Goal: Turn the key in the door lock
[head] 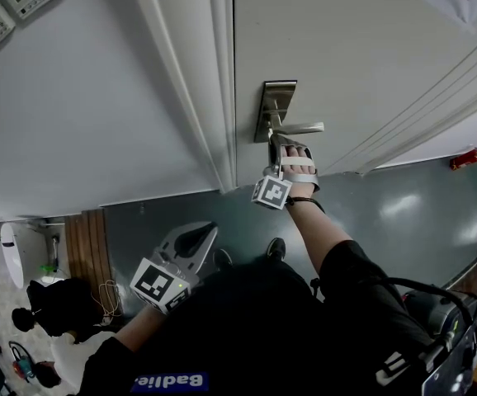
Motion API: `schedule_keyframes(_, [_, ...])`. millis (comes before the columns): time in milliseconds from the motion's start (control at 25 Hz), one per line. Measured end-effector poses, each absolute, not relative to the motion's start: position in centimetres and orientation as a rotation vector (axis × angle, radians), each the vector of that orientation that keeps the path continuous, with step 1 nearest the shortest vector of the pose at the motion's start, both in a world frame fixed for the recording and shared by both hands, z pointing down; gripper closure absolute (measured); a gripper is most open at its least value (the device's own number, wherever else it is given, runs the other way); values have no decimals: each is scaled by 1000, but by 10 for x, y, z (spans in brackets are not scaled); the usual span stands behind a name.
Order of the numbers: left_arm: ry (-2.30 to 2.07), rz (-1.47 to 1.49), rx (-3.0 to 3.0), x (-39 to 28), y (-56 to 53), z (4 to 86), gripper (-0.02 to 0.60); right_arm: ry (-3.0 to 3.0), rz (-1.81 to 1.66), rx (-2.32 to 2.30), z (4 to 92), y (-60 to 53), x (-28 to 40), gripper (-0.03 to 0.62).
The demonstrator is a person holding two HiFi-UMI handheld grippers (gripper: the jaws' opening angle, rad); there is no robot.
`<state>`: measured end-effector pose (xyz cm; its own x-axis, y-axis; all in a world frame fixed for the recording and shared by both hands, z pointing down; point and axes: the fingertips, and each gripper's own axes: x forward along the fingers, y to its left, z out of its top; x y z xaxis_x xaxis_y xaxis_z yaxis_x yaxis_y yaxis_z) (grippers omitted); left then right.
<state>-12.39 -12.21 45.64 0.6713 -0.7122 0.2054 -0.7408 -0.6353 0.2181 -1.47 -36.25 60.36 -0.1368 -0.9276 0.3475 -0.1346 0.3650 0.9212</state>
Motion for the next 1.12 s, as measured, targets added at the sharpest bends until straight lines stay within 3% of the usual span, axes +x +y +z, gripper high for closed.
schedule_keyframes(240, [-1116,121,2629,-117,-120,449,588,-1563,-917,910,610,-354,-11,543])
schedule_keyframes(760, [-918,8,2703,-88,-110,440,588,-2530,211,1123,528,-207,-17,553])
schedule_keyframes(1120, [-943,-11,2740,-60,-113,422,588,-2811,429,1015,474,-144,-2,592])
